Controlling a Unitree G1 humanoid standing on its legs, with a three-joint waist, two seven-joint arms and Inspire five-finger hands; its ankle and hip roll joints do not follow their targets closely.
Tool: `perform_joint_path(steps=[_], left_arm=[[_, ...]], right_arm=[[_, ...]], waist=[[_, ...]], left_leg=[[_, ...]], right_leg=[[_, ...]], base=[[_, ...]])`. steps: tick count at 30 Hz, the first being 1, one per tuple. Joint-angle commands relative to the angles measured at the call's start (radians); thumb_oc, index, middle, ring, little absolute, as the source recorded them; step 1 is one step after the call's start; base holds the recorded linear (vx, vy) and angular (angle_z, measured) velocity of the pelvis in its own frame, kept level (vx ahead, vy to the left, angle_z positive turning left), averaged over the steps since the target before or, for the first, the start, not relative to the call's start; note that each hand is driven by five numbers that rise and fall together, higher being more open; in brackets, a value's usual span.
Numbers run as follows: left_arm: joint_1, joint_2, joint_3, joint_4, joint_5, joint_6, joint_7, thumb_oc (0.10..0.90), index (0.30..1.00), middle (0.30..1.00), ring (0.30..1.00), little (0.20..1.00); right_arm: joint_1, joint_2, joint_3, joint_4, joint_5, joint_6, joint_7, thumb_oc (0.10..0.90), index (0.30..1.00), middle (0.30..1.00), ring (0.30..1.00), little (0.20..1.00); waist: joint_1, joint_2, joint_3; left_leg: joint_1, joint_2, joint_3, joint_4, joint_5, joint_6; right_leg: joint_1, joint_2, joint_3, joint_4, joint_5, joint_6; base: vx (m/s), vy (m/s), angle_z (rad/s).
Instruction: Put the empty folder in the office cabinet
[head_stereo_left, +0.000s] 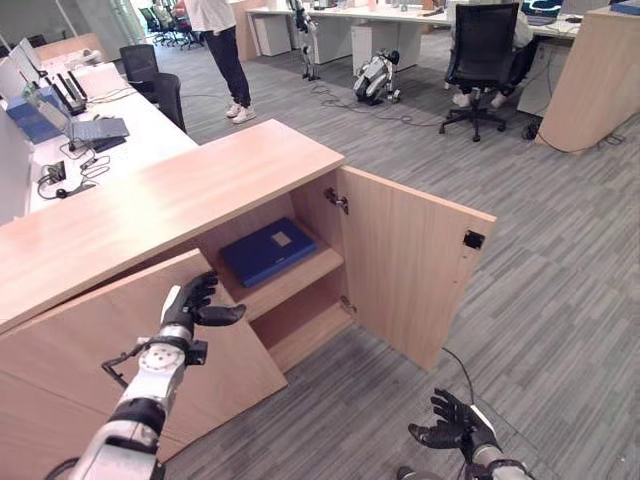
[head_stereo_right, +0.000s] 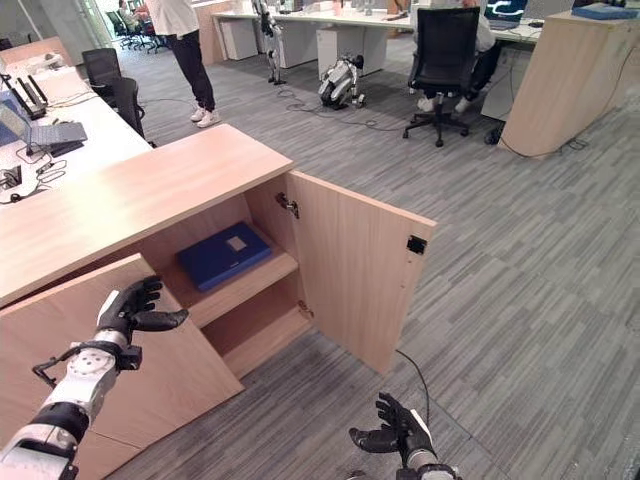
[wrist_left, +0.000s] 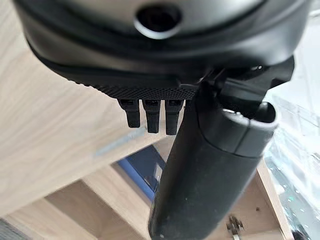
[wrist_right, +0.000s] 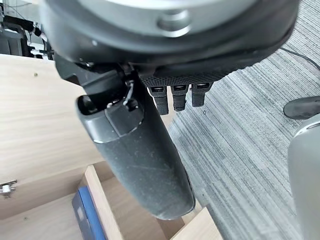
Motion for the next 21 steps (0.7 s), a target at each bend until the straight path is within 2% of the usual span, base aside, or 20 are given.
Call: perform_joint_path(steps=[1, 4, 5, 6, 7, 8, 9, 10, 11, 12, 13, 16, 17, 18, 21], left_arm=[[-0.158, 0.179, 0.077, -0.031, 0.006, -0.091, 0.077, 0.8, 0.9, 0.9, 0.9, 0.9], [-0.186, 0.226, 0.089, 0.0, 0.017, -0.095, 0.081, 0.8, 0.9, 0.9, 0.9, 0.9], [-0.193, 0.23, 0.098, -0.002, 0.014, -0.099, 0.088, 0.8, 0.9, 0.9, 0.9, 0.9], [-0.192, 0.228, 0.102, -0.005, 0.009, -0.102, 0.091, 0.8, 0.9, 0.9, 0.9, 0.9], [-0.192, 0.221, 0.106, -0.005, 0.003, -0.104, 0.095, 0.8, 0.9, 0.9, 0.9, 0.9], [-0.191, 0.216, 0.109, -0.009, 0.0, -0.108, 0.1, 0.8, 0.9, 0.9, 0.9, 0.9], [-0.185, 0.207, 0.112, -0.017, -0.005, -0.112, 0.103, 0.8, 0.9, 0.9, 0.9, 0.9], [-0.178, 0.197, 0.116, -0.025, -0.012, -0.118, 0.106, 0.8, 0.9, 0.9, 0.9, 0.9], [-0.167, 0.183, 0.121, -0.04, -0.022, -0.123, 0.106, 0.8, 0.9, 0.9, 0.9, 0.9], [-0.158, 0.158, 0.126, -0.058, -0.043, -0.13, 0.11, 0.8, 0.9, 0.9, 0.9, 0.9], [-0.157, 0.157, 0.127, -0.059, -0.043, -0.13, 0.11, 0.8, 0.9, 0.9, 0.9, 0.9], [-0.038, -0.001, 0.158, -0.204, -0.106, -0.165, 0.119, 0.8, 0.9, 0.9, 0.9, 0.9], [-0.033, -0.003, 0.16, -0.209, -0.104, -0.163, 0.121, 0.8, 0.9, 0.9, 0.9, 0.9], [0.081, -0.115, 0.142, -0.376, -0.097, -0.178, 0.107, 0.8, 0.9, 0.9, 0.9, 0.9], [0.253, -0.229, 0.083, -0.562, -0.063, -0.176, 0.034, 0.8, 0.9, 0.9, 0.9, 0.9]], right_arm=[[-0.052, 0.034, -0.01, -0.087, 0.069, -0.103, 0.019, 0.8, 0.9, 0.9, 0.9, 0.9], [-0.032, 0.037, -0.021, -0.097, 0.084, -0.109, 0.029, 0.8, 0.9, 0.9, 0.9, 0.9], [-0.017, 0.04, -0.032, -0.093, 0.089, -0.111, 0.03, 0.8, 0.9, 0.9, 0.9, 0.9], [-0.011, 0.044, -0.034, -0.091, 0.092, -0.11, 0.031, 0.8, 0.9, 0.9, 0.9, 0.9], [-0.005, 0.051, -0.037, -0.088, 0.1, -0.11, 0.03, 0.8, 0.9, 0.9, 0.9, 0.9], [-0.002, 0.055, -0.039, -0.088, 0.106, -0.112, 0.031, 0.8, 0.9, 0.9, 0.9, 0.9], [0.001, 0.06, -0.04, -0.081, 0.114, -0.112, 0.031, 0.8, 0.9, 0.9, 0.9, 0.9], [0.003, 0.064, -0.041, -0.079, 0.119, -0.114, 0.032, 0.8, 0.9, 0.9, 0.9, 0.9], [0.005, 0.069, -0.043, -0.076, 0.124, -0.116, 0.031, 0.8, 0.9, 0.9, 0.9, 0.9], [0.001, 0.075, -0.043, -0.072, 0.128, -0.119, 0.029, 0.8, 0.9, 0.9, 0.9, 0.9], [0.001, 0.075, -0.043, -0.072, 0.128, -0.119, 0.029, 0.8, 0.9, 0.9, 0.9, 0.9], [-0.011, 0.099, -0.047, -0.059, 0.14, -0.125, 0.017, 0.8, 0.9, 0.9, 0.9, 0.9], [-0.009, 0.097, -0.047, -0.059, 0.14, -0.125, 0.017, 0.8, 0.9, 0.9, 0.9, 0.9], [-0.027, 0.117, -0.062, -0.044, 0.148, -0.129, 0.005, 0.8, 0.9, 0.9, 0.9, 0.9], [-0.064, 0.136, -0.086, -0.019, 0.145, -0.129, -0.007, 0.8, 0.9, 0.9, 0.9, 0.9]], waist=[[-0.025, -0.032, -0.043], [-0.034, -0.035, -0.039], [-0.035, -0.033, -0.042], [-0.038, -0.038, -0.038], [-0.039, -0.036, -0.041], [-0.041, -0.043, -0.038], [-0.039, -0.039, -0.042], [-0.041, -0.045, -0.038], [-0.038, -0.041, -0.041], [-0.038, -0.047, -0.037], [-0.037, -0.047, -0.039], [-0.021, -0.059, -0.031], [-0.022, -0.058, -0.032], [-0.001, -0.064, -0.025], [0.029, -0.067, -0.008]], left_leg=[[0.024, -0.038, 0.014, -0.002, -0.059, -0.012], [0.016, -0.044, 0.035, -0.002, -0.063, -0.01], [0.024, -0.049, 0.018, -0.002, -0.092, -0.014], [0.014, -0.048, 0.036, -0.002, -0.068, -0.009], [0.022, -0.05, 0.019, -0.002, -0.094, -0.014], [0.012, -0.049, 0.037, -0.002, -0.069, -0.009], [0.019, -0.051, 0.018, -0.002, -0.095, -0.013], [0.009, -0.05, 0.036, -0.002, -0.069, -0.008], [0.017, -0.053, 0.018, -0.002, -0.095, -0.012], [0.008, -0.052, 0.036, -0.002, -0.071, -0.005], [0.007, -0.052, 0.036, -0.002, -0.07, -0.005], [0.002, -0.055, 0.025, -0.002, -0.071, 0.002], [0.002, -0.055, 0.025, -0.002, -0.071, 0.002], [0.0, -0.06, 0.008, -0.002, -0.075, 0.012], [0.002, -0.062, -0.007, -0.002, -0.083, 0.029]], right_leg=[[0.006, -0.098, -0.018, 0.039, -0.008, 0.147], [-0.017, -0.108, -0.011, 0.048, 0.021, 0.152], [-0.01, -0.112, -0.015, 0.049, 0.013, 0.152], [-0.02, -0.115, -0.026, 0.052, 0.033, 0.152], [-0.011, -0.116, -0.021, 0.052, 0.022, 0.152], [-0.021, -0.118, -0.031, 0.054, 0.043, 0.152], [-0.013, -0.12, -0.028, 0.054, 0.031, 0.152], [-0.023, -0.123, -0.041, 0.058, 0.05, 0.152], [-0.015, -0.124, -0.038, 0.06, 0.033, 0.152], [-0.026, -0.126, -0.052, 0.067, 0.051, 0.152], [-0.028, -0.126, -0.052, 0.067, 0.052, 0.152], [-0.034, -0.131, -0.064, 0.085, 0.051, 0.152], [-0.034, -0.132, -0.064, 0.085, 0.05, 0.152], [-0.034, -0.137, -0.075, 0.1, 0.036, 0.152], [-0.051, -0.145, -0.106, 0.158, 0.014, 0.145]], base=[[0.0, 0.138, -0.13], [0.01, 0.148, -0.37], [0.0, 0.102, -0.22], [0.07, 0.116, -0.17], [-0.08, 0.009, -0.07], [0.07, 0.071, -0.06], [-0.09, 0.002, 0.06], [0.04, 0.068, 0.09], [-0.11, -0.002, 0.08], [0.0, 0.0, 0.0], [-0.13, -0.022, -0.01], [-0.04, 0.001, -0.01], [-0.05, 0.017, 0.03], [-0.06, 0.02, 0.01], [-0.08, 0.026, 0.04]])
